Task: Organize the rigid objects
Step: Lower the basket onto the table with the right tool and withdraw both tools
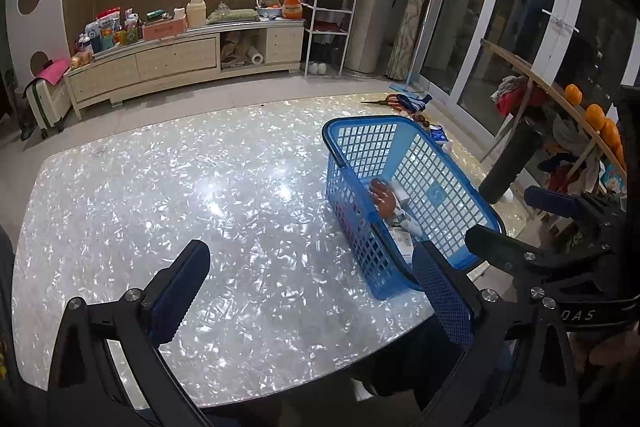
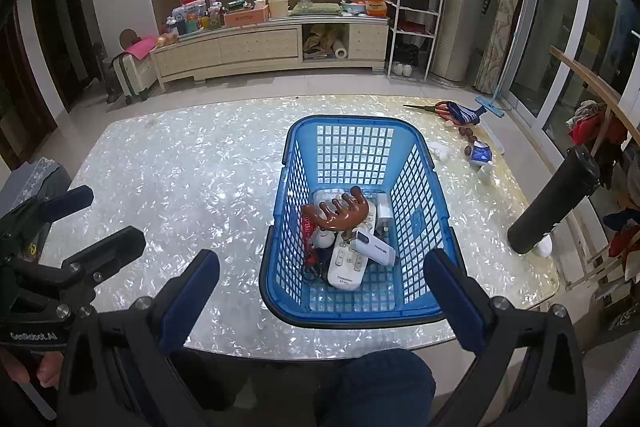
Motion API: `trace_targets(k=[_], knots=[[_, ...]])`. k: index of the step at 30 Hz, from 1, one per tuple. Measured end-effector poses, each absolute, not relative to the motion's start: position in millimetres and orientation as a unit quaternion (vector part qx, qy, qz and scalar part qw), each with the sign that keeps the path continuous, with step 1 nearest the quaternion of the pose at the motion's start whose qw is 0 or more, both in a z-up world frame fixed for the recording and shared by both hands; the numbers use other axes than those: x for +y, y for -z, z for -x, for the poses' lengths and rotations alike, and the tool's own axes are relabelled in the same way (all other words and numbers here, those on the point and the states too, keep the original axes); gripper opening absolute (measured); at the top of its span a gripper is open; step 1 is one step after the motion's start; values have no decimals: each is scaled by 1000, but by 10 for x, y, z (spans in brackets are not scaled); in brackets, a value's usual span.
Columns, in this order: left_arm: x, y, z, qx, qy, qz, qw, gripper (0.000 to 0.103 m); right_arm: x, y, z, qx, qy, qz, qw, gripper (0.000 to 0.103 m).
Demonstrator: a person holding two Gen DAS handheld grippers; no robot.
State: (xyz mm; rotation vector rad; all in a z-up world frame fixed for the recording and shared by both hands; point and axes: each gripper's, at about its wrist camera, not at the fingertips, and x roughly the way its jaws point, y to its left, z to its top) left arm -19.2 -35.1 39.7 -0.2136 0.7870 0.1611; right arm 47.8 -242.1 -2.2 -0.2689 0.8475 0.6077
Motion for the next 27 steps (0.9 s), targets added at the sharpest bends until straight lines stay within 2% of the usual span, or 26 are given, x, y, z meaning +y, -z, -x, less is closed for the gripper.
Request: trace_targets(k=[27], knots=[[-349, -364, 185, 359, -58, 115, 924, 102, -2461, 2, -477, 406, -293, 120, 857, 103]])
